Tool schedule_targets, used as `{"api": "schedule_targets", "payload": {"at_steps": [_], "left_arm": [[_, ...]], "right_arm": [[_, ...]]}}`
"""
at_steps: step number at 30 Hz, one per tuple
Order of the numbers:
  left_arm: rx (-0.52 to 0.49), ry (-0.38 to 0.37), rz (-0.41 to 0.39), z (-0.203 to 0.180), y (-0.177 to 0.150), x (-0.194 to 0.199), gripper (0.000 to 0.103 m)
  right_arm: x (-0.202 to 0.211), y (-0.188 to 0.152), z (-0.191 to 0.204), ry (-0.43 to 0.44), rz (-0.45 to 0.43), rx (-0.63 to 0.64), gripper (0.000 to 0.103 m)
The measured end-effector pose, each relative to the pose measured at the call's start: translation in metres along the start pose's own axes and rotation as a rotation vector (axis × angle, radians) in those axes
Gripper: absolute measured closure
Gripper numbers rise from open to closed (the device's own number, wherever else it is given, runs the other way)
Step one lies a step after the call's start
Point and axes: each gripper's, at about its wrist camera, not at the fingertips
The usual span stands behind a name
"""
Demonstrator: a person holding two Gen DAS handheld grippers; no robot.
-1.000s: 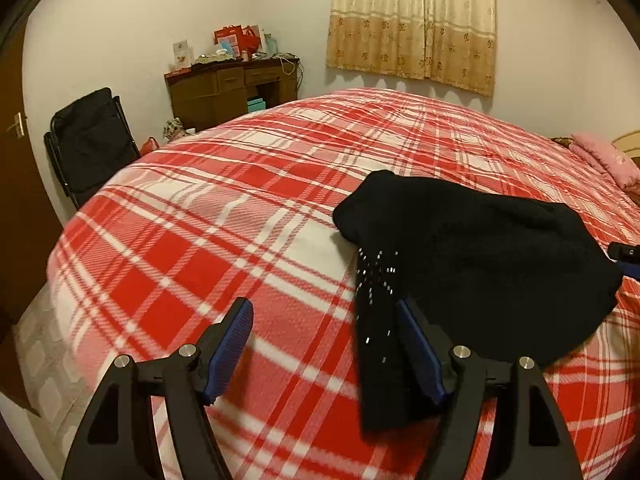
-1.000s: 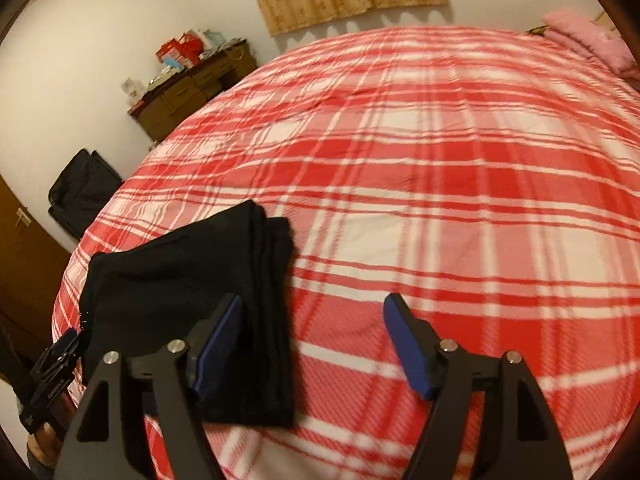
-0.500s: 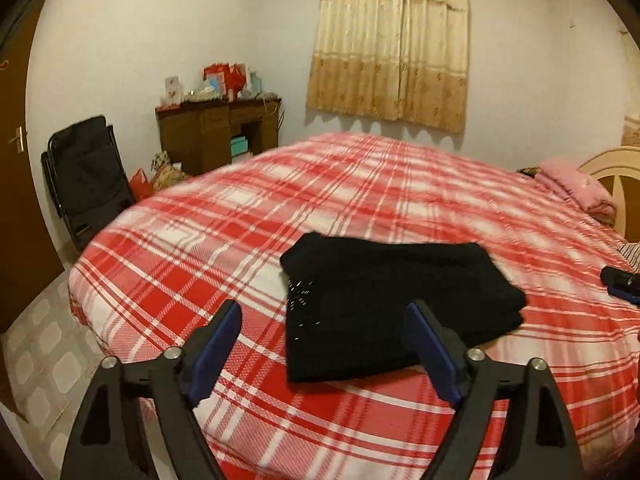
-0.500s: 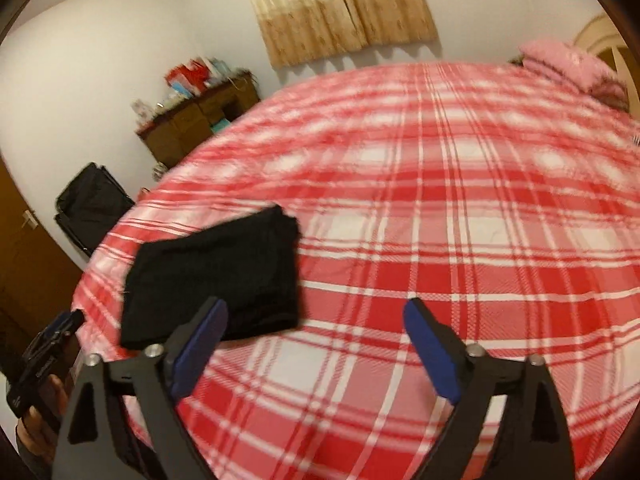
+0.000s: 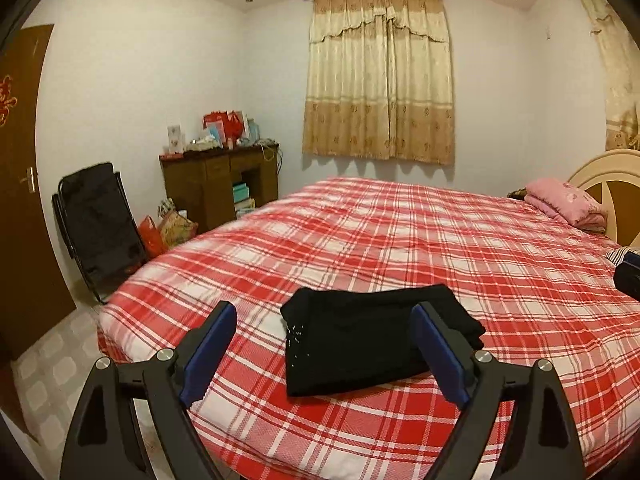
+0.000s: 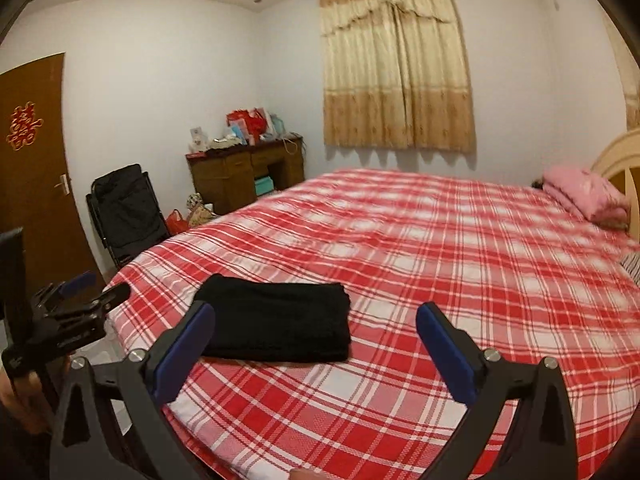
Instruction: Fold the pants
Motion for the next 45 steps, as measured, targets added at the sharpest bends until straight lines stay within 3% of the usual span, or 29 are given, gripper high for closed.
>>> {"api": "schedule_targets", "payload": {"at_steps": [12, 45], "left_arm": [[-0.008, 0.019, -0.033, 0.004, 0.008, 0.011, 0.013], [-0.039, 0.016, -0.024, -0.003, 0.006, 0.013, 0.013]], "right_arm": [[0.013, 0.000, 0.006, -0.009, -0.022, 0.024, 0.000], [0.011, -0.002, 0.008, -0.009, -0.023, 0.049, 0.000]]}}
Point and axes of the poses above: each gripper's, at about its wrist camera, not at the fingertips, and x roughly against the way its jaws point, z to its left, y to its top, and after that the axes turned 11 degrees about -z, right-handed
